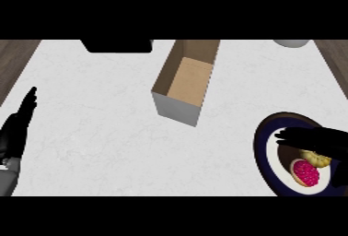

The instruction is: Pick the cupcake from the plate and place it in the cardboard box

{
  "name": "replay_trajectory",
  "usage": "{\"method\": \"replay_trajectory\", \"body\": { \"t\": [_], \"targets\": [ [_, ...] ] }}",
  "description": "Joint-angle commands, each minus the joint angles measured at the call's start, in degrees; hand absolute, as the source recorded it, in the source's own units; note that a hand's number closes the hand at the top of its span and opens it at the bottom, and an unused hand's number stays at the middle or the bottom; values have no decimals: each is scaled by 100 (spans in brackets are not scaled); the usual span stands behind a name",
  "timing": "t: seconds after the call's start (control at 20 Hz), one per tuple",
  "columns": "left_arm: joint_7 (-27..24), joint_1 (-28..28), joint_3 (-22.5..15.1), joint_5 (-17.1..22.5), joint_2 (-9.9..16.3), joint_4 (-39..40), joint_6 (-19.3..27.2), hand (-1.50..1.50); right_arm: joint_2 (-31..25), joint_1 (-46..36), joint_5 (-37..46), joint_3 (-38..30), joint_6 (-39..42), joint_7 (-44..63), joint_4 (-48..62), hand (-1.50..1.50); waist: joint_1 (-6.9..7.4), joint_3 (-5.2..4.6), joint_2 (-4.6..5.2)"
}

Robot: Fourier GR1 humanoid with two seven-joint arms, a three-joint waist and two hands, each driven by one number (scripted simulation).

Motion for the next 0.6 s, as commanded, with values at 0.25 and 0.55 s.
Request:
{"method": "replay_trajectory", "body": {
  "t": [0.25, 0.55],
  "targets": [
    [380, 213, 160, -224, -50, -485, -116, 0, -7, 250, -110, -71, 612, -426, -629, -150, -9, -2, -16],
    [225, 284, 99, -506, -382, -375, 134, 0, -552, 568, -496, -81, 1059, -420, -1549, -150, -66, -7, -20]
  ]
}}
